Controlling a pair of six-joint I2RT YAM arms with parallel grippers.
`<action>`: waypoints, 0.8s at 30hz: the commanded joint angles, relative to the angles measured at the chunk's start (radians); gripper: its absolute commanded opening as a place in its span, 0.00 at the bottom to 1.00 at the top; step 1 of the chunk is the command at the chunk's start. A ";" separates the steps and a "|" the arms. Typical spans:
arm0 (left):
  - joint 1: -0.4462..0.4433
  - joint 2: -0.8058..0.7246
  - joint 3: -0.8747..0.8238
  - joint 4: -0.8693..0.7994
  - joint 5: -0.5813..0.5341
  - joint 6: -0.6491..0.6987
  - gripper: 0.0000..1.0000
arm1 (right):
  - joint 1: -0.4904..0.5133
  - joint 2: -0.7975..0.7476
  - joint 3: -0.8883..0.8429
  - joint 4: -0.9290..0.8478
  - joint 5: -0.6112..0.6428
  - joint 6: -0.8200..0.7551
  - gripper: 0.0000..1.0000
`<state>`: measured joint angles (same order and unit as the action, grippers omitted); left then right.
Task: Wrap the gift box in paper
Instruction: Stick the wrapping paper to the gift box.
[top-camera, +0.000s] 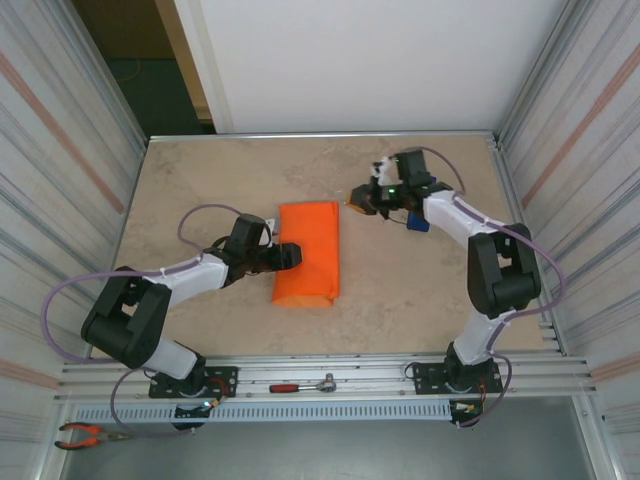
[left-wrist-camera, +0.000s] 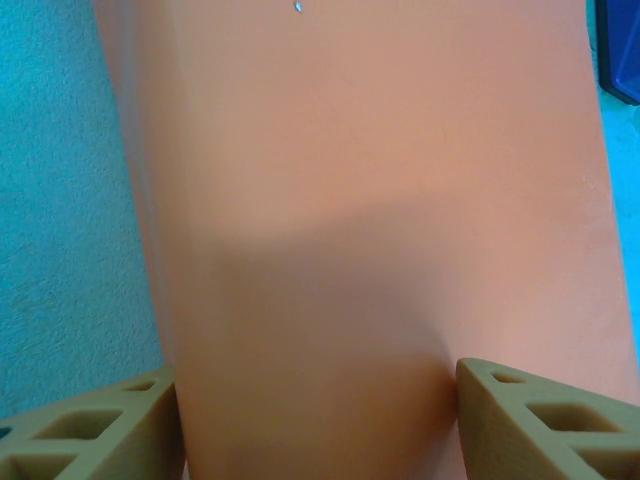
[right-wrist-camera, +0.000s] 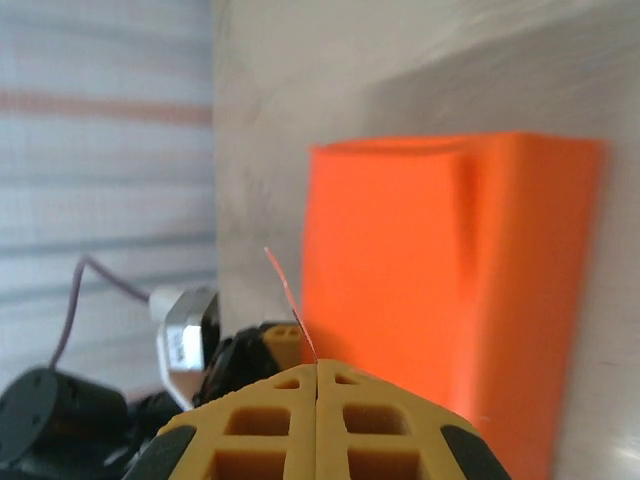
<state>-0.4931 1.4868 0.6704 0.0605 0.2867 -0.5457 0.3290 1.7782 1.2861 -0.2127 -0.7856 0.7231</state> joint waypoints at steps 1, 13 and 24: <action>-0.010 0.072 -0.047 -0.197 -0.118 0.046 0.66 | 0.063 0.075 0.124 -0.341 0.026 -0.212 0.00; -0.011 0.067 -0.047 -0.198 -0.120 0.046 0.66 | 0.148 0.169 0.243 -0.524 0.158 -0.316 0.00; -0.012 0.066 -0.046 -0.198 -0.120 0.046 0.66 | 0.150 0.208 0.202 -0.499 0.169 -0.317 0.00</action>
<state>-0.4931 1.4868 0.6704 0.0601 0.2867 -0.5457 0.4774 1.9537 1.5043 -0.7010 -0.6243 0.4320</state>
